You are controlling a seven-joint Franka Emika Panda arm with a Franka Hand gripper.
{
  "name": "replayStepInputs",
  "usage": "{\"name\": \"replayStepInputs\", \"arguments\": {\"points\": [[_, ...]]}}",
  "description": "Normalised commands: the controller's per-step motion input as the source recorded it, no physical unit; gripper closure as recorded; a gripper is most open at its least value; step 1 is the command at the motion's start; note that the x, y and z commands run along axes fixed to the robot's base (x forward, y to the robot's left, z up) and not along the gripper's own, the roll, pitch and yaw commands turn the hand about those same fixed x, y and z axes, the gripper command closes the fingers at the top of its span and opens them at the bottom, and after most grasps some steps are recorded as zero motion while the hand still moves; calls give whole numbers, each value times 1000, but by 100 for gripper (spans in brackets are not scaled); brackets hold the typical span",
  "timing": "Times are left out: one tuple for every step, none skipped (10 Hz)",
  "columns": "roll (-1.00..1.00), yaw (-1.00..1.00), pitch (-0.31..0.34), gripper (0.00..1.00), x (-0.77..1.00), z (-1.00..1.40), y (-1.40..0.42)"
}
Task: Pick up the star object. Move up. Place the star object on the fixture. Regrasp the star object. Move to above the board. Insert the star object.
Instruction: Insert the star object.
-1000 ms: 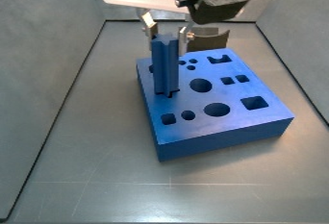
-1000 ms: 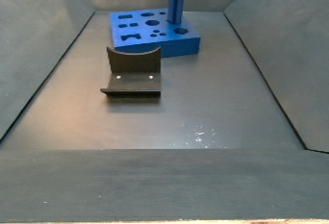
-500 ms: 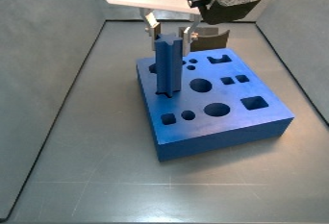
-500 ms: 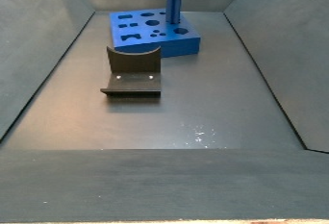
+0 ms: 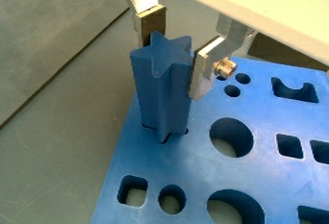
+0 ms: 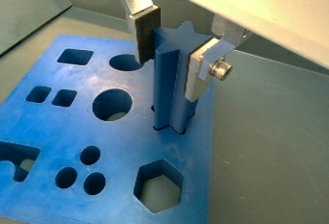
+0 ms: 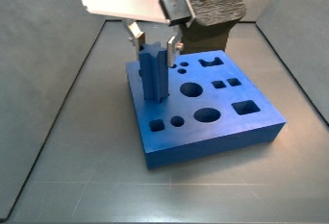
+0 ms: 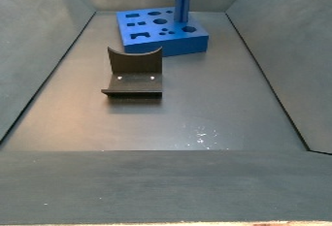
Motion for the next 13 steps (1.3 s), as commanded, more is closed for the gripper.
{"name": "replayStepInputs", "arguments": {"points": [[277,0,-54,100,0,-1000,-203],[191,0,-63,100,0,-1000,-271],[146,0,-66,100,0,-1000,-306],[134,0,-60,100,0,-1000,-320],[126,0,-57,100,0,-1000,-334],[120,0,-57,100,0,-1000,-343],[97,0,-46,100,0,-1000,-366],[83,0,-29,100,0,-1000,-386],[83,0,-29,100,0,-1000,-386],[77,0,-29,100,0,-1000,-377],[126,0,-326,100,134,-940,-183],[0,0,-66,100,-14,0,0],[57,0,0,100,0,-34,0]]}}
